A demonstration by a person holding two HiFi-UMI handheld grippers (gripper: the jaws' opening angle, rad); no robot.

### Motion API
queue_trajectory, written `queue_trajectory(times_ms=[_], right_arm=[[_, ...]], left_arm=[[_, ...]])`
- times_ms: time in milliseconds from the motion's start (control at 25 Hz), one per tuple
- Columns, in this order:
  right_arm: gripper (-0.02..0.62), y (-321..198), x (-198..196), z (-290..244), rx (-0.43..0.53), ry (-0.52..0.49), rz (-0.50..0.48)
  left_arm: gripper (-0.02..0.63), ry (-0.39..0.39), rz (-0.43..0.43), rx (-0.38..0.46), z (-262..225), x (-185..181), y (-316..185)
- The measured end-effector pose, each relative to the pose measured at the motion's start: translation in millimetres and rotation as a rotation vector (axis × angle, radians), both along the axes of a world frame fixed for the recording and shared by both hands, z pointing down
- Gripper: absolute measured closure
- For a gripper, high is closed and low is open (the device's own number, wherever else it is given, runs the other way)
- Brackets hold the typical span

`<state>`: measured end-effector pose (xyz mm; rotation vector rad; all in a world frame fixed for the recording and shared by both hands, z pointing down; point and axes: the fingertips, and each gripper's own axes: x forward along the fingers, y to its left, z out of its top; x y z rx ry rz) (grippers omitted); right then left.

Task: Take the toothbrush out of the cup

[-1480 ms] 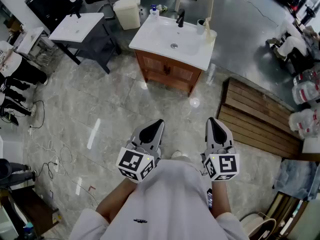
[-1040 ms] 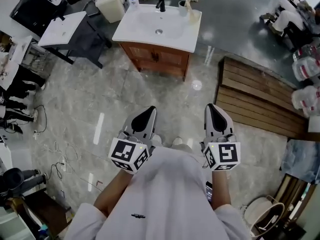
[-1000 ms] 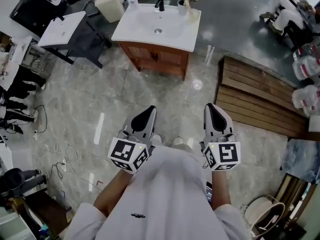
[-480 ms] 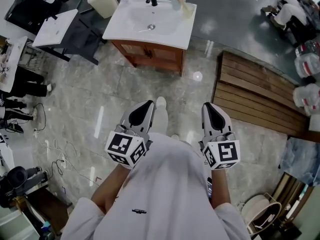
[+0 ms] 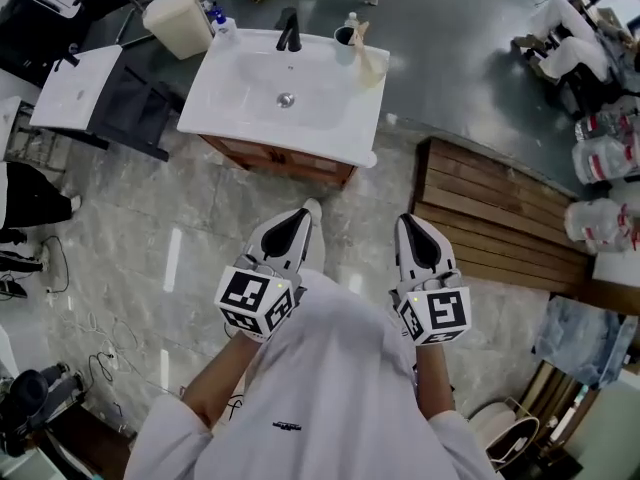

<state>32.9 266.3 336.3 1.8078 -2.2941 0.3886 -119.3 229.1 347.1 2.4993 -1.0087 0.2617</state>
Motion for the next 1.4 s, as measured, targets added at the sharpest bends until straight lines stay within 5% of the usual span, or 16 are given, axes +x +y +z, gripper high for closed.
queue_trajectory(times_ms=[280,520,1400], right_arm=[[0.588,-143.8,16.0,-18.0,-0.02,0.042,0.001],[0.588,-220.4,42.3,-24.5,-0.006,0.041,0.027],[0.588,-312.6,105.3,-9.9,-0.02,-0.024,-0.057]], left_arm=[[0.601,0.009,0.041,-0.006,-21.2,19.3,-146.0],[0.601,0.009,0.055,-0.009,-23.1,48.4,-220.2],[0.597,-0.044,-0.032,-0.078,19.3,144.2,-326.7]])
